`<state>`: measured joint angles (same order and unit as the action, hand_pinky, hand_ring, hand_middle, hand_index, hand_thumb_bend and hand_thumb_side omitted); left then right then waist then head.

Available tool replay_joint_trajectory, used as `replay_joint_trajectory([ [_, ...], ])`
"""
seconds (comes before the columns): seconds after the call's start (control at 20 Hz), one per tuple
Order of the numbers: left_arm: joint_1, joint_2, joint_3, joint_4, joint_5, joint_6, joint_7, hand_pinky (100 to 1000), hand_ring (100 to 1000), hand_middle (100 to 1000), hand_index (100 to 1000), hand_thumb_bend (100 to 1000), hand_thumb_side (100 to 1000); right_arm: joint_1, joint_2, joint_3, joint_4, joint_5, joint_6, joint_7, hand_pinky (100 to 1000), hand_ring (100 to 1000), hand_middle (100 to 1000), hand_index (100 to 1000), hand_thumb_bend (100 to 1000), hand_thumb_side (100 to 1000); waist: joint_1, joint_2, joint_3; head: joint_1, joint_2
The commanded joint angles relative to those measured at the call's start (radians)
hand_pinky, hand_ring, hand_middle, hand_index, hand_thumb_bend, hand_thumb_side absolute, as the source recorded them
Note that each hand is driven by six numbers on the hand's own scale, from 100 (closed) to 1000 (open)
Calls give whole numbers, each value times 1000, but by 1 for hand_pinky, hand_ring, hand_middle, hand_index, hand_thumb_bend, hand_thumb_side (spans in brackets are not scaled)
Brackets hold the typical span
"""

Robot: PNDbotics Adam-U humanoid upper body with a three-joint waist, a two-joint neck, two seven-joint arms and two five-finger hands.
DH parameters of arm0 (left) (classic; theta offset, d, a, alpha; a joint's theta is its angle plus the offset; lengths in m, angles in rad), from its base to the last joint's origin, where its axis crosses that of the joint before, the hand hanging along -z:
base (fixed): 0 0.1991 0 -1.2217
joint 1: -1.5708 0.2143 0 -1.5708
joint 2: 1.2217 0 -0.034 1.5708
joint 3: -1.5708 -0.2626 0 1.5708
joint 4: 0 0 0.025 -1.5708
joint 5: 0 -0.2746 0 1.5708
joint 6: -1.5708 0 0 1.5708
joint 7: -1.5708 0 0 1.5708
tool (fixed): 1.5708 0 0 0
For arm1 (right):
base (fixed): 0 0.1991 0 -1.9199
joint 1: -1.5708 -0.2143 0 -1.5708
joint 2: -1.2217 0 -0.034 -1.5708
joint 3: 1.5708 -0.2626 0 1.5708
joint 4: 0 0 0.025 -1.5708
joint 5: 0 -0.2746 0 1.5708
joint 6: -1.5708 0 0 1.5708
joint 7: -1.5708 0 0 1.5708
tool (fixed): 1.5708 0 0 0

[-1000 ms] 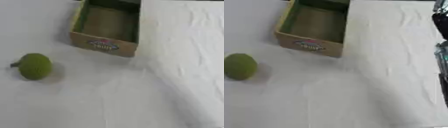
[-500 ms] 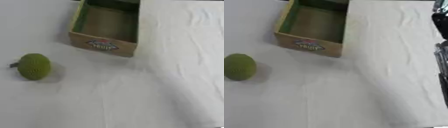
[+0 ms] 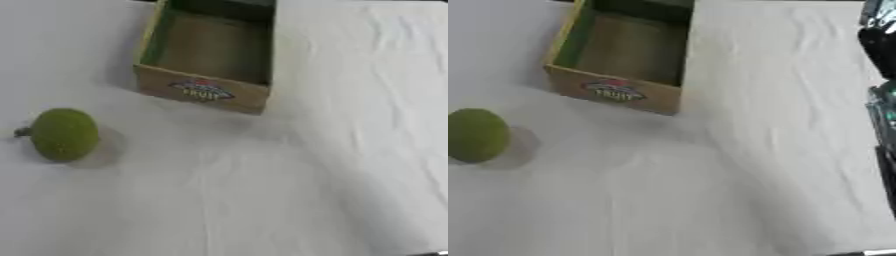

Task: Pick up objects on the table and place them in the box.

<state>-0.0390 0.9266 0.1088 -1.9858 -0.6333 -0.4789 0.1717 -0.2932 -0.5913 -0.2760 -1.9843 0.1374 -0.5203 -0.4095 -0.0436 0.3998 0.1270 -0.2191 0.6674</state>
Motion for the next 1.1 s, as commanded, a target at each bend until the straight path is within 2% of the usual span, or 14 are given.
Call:
replay_joint_trajectory([
  [0.05, -35, 74, -37, -7, 26, 22, -68, 1000, 920, 853, 953, 100, 548, -6, -33, -3, -16, -3, -1, 6, 776, 698, 511, 745, 100, 382, 7, -25, -3, 9, 0],
  [0.25, -95, 110, -107, 9, 104, 71, -155, 1000, 936, 865, 961, 100, 605, -9, -30, 2, -16, -9, 1, 13, 776, 701, 511, 746, 100, 397, 12, -26, -5, 22, 3],
  [0.65, -260, 134, -192, 10, 195, 137, -282, 1000, 928, 853, 946, 100, 706, -17, -19, 11, -16, -23, 3, 28, 779, 704, 510, 748, 100, 416, 15, -27, -10, 26, 6],
  [0.85, -312, 121, -224, 33, 219, 150, -333, 1000, 927, 851, 946, 100, 730, -18, -17, 12, -16, -28, 5, 32, 780, 705, 509, 748, 100, 428, 18, -29, -10, 32, 1],
  [1.1, -375, 83, -255, 59, 261, 138, -392, 1000, 926, 855, 956, 100, 748, -21, -13, 14, -16, -35, 6, 38, 780, 705, 509, 748, 100, 431, 18, -31, -11, 40, -1],
])
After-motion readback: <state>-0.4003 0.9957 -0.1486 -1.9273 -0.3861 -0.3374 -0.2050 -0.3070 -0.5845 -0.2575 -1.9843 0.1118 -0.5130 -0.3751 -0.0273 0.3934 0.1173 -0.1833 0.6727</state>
